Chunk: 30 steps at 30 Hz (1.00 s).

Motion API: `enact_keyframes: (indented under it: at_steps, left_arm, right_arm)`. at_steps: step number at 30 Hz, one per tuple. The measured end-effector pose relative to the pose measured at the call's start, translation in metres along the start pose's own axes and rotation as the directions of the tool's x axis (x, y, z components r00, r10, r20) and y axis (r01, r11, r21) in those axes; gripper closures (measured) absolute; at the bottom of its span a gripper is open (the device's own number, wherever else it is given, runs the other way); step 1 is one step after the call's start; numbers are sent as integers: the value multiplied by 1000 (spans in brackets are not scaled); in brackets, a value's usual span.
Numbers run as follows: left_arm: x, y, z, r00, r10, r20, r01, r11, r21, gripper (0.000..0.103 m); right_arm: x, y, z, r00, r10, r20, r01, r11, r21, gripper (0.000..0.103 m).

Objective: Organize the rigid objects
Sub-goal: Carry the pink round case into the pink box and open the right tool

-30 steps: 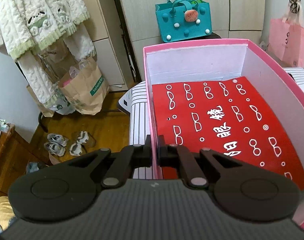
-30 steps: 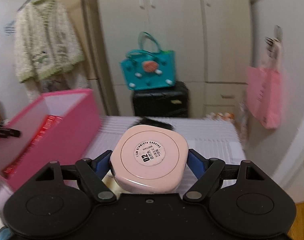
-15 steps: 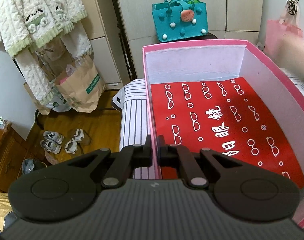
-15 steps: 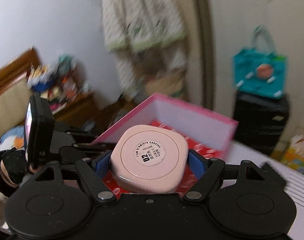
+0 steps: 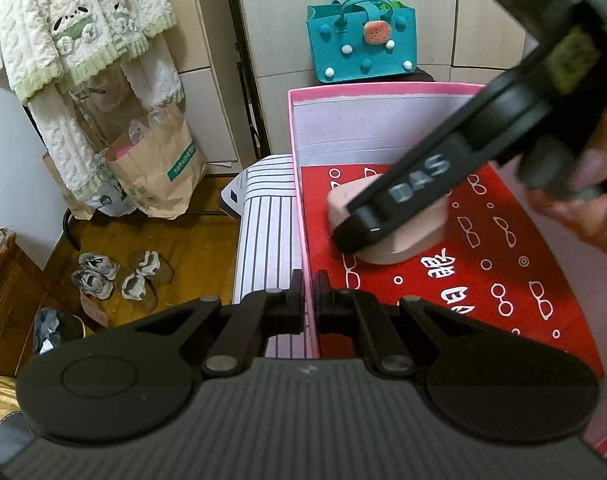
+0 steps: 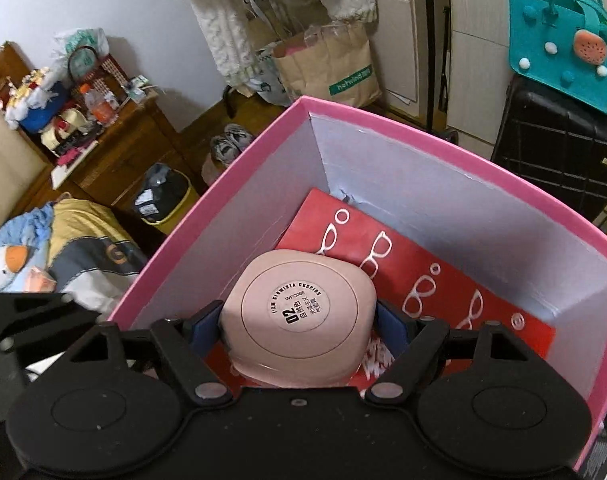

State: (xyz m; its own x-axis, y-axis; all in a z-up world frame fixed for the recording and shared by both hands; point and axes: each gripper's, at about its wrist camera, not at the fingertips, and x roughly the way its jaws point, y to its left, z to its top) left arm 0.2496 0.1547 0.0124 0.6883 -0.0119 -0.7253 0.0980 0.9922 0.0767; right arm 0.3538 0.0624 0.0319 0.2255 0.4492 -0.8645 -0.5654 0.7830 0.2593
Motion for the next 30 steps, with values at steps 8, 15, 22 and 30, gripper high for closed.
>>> enact_keyframes:
  at_steps: [8,15,22,30]
  left_arm:
    - [-2,0,-1,1000,-9,3,9,1000,-11,99]
    - [-1,0,0,1000,-10,2,10,1000,-13,99]
    - [0,1,0,1000,-12,3,12,1000,-20,99]
    - [-1,1,0,1000,-12,4,12,1000,-22,99]
  right_arm:
    - [23,4,10,999,-45,-21,45,999,-29,21]
    - [-15,13,3,982,-137,130,155,978,-138,18]
    - [-115,0,-30,958,-74,276,109,987,-114,17]
    - [-169,-27,-105,914,-105,392,146,986,-75,16]
